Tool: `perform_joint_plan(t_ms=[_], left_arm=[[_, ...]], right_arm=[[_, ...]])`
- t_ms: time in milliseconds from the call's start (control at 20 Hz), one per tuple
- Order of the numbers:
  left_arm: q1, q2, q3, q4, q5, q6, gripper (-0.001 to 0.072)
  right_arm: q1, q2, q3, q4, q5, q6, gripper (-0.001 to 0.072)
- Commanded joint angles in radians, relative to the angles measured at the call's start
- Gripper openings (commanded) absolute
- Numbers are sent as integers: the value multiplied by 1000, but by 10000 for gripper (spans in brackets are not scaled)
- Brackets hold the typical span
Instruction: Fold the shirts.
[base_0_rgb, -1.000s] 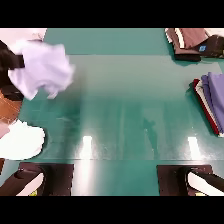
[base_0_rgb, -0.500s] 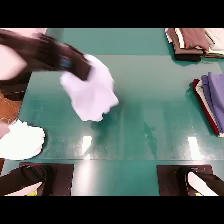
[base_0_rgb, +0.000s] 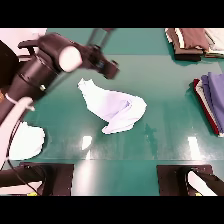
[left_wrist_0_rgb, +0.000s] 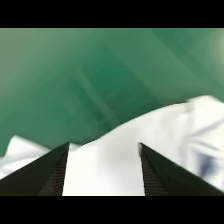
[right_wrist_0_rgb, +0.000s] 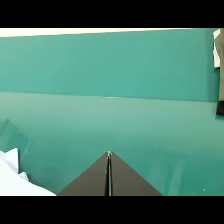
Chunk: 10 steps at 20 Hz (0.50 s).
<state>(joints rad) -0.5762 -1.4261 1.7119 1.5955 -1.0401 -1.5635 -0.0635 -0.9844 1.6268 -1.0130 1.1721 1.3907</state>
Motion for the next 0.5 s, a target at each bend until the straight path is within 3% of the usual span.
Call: perform_joint_plan(t_ms=[0, 150, 300, 450], left_arm=[[260, -22, -35, -127, -77, -53, 523], [415, -34, -214, -279, -54, -51, 524], [439, -58, -423, -298, 47, -52, 524], [432, -120, -503, -416, 150, -31, 524]], right_arm=[[-2, -3, -1, 0, 14, 1, 17], [-2, -8, -1, 0, 25, 1, 17], [-2, -14, -1, 1, 31, 1, 17], [-2, -39, -2, 2, 53, 2, 17]])
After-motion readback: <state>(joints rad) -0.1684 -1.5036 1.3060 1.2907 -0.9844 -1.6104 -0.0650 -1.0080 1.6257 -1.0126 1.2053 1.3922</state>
